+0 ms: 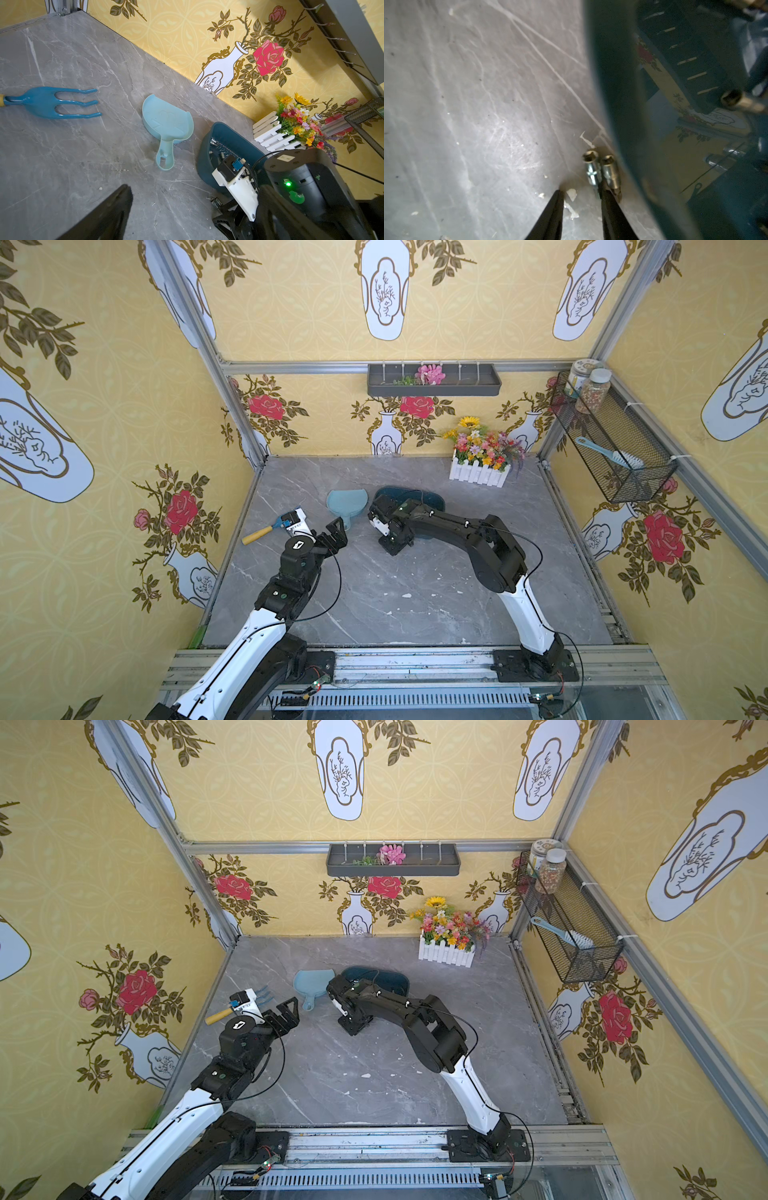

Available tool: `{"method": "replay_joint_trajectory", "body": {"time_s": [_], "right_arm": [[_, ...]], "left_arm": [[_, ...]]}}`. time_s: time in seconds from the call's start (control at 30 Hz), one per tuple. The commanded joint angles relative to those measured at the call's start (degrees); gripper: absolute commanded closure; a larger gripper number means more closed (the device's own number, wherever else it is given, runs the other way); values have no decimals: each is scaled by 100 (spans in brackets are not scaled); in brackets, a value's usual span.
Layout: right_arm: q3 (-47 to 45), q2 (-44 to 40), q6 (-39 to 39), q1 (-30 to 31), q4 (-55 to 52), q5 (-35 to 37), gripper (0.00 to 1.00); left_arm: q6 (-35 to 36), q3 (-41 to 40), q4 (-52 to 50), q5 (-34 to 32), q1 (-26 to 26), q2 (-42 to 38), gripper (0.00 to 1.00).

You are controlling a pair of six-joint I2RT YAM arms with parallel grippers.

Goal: Put the bit on the desktop into the storage box
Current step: Pick up the screwdriver bit from the center of the board.

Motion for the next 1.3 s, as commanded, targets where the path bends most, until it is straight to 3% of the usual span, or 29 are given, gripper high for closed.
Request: {"method": "replay_joint_trajectory", "body": {"time_s": [0.0, 0.67, 0.97, 1.27], "right_arm": [[51, 80, -6, -7, -53, 35, 64], [345, 528, 197, -75, 18, 70, 65], [406, 578, 210, -73, -72, 22, 78], [302, 313, 238, -56, -103, -15, 83]], "left_arm": [[72, 21, 49, -39, 11, 12, 0], [84, 12, 102, -22, 19, 103, 0], [99, 16, 41, -64, 23, 30, 0], [86, 21, 23, -57, 21, 13, 0]]}}
